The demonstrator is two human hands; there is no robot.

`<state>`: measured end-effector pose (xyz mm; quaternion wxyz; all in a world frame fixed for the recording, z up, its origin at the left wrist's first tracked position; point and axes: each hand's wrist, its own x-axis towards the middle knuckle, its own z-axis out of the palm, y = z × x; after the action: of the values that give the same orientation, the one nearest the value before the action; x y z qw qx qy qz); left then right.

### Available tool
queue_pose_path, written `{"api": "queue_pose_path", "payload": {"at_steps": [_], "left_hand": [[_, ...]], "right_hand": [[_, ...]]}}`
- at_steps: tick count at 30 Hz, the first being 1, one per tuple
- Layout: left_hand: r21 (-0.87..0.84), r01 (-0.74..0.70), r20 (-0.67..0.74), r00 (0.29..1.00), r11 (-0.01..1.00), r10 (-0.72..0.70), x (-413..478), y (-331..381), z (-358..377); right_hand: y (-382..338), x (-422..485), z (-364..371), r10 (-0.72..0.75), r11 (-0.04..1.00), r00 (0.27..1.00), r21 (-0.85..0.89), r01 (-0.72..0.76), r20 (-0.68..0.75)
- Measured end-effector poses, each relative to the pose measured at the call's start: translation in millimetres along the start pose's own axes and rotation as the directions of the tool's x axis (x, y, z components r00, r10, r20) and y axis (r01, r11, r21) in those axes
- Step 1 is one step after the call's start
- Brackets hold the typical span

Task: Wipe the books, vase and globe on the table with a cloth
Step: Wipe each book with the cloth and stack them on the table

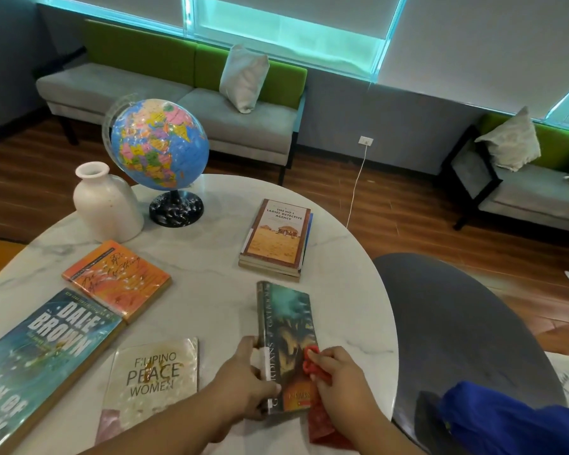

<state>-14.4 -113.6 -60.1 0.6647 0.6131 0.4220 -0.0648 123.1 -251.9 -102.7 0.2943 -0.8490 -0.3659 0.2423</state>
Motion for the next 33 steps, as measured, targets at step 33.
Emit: {"api": "queue_pose_path", "payload": {"at_steps": [33], "left_hand": [[0.858, -0.512, 0.446, 0.7, -0.043, 0.558, 16.1, -52.7, -34.7]], "right_hand": [[-7.5, 20.9, -113.8, 0.318, 0.933, 0.794, 0.318, -0.166, -0.518]]}}
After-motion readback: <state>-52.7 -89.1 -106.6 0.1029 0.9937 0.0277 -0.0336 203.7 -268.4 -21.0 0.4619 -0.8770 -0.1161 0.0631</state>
